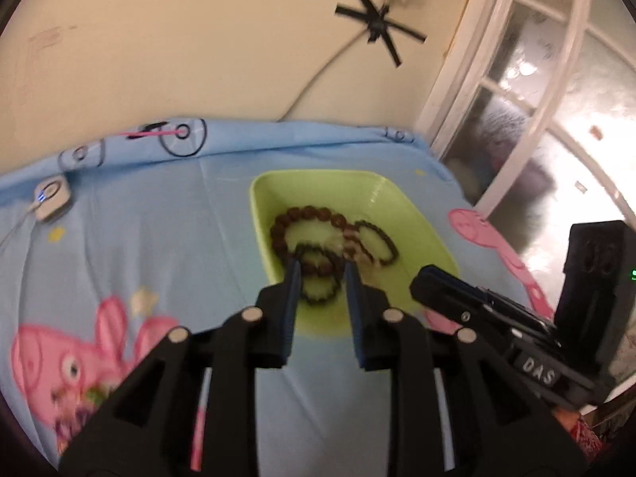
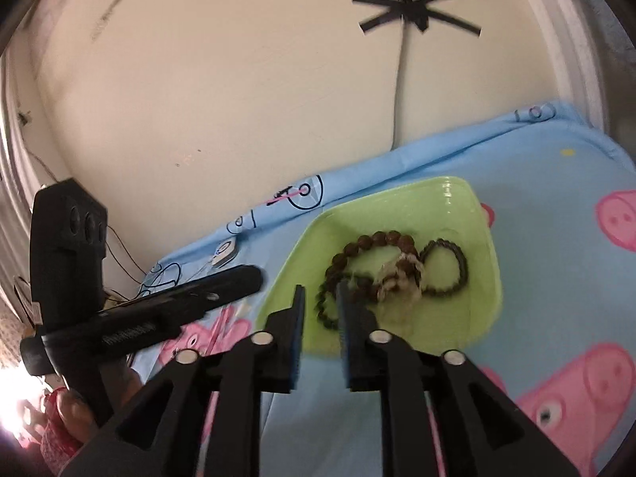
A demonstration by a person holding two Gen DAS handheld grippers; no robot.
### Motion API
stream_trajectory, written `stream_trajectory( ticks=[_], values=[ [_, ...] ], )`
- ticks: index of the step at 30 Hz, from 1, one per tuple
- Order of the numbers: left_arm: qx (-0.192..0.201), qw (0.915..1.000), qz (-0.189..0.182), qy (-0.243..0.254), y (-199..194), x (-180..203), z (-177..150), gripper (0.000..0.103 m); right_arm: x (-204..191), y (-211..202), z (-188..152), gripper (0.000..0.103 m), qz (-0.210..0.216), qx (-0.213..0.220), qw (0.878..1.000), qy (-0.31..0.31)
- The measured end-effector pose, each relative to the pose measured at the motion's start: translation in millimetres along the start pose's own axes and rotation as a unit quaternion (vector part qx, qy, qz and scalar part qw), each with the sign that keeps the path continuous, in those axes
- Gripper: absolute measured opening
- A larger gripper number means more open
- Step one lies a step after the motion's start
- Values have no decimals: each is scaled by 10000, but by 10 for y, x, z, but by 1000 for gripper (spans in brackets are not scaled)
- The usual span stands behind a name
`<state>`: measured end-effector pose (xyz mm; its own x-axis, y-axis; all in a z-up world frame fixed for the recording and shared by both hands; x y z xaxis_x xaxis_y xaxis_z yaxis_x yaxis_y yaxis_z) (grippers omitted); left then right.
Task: Organize jewelry
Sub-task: 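Move the left gripper back toward the jewelry pile, then grasp a clear-and-orange bead strand with the right gripper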
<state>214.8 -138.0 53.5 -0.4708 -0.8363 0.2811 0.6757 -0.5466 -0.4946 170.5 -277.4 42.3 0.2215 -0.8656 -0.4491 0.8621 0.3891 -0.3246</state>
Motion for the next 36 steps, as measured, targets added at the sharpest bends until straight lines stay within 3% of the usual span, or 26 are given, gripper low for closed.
stream_trajectory(
  ticks=[4,9,12,18,25,28,31,34,36],
  values=[
    [395,9990,142,-124,-722,-240,-300,22,-169,-253,-260,4,295,45,9995,80],
    [575,9870,1261,-808,-1513,-1116,-769,22,-523,-117,-746,4,542,-749,9957,-104],
    [502,9774,1720,-1124,-1764,-1521,-1016,22,-773,21,-967,4,633,-1146,9910,-286],
    [622,9745,1727,-1295,-1864,-1757,-1209,22,-1215,228,-1204,4,821,-1682,9808,-551],
    [670,9741,1485,-1569,-1869,-1806,-1234,22,-1495,548,-1139,4,773,-1892,9741,-968],
    [772,9751,1438,-1501,-1894,-1778,-1219,22,-1550,781,-1134,4,480,-1926,9704,-1377],
    [798,9769,1416,-1385,-1909,-1718,-1217,22,-1553,988,-1251,4,197,-2141,9583,-1884],
    [811,9779,1421,-1300,-1905,-1691,-1207,22,-1565,972,-1335,0,46,-2064,9496,-2358],
    [803,9780,1419,-1298,-1901,-1691,-1207,22,-1527,870,-1346,0,45,-2091,9521,-2230]
  ],
)
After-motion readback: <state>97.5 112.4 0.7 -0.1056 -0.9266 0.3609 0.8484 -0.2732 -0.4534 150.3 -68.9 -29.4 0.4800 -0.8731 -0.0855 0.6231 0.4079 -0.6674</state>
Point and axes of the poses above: each gripper's, at about its wrist camera, not at the fingertips, and y roughly the way its jaws point, x to its right, z to its top, the point moved 5 cm from there along y, roughly the way its jaws point, and after that the axes turned 10 degrees about x, right-handed, at the moved point
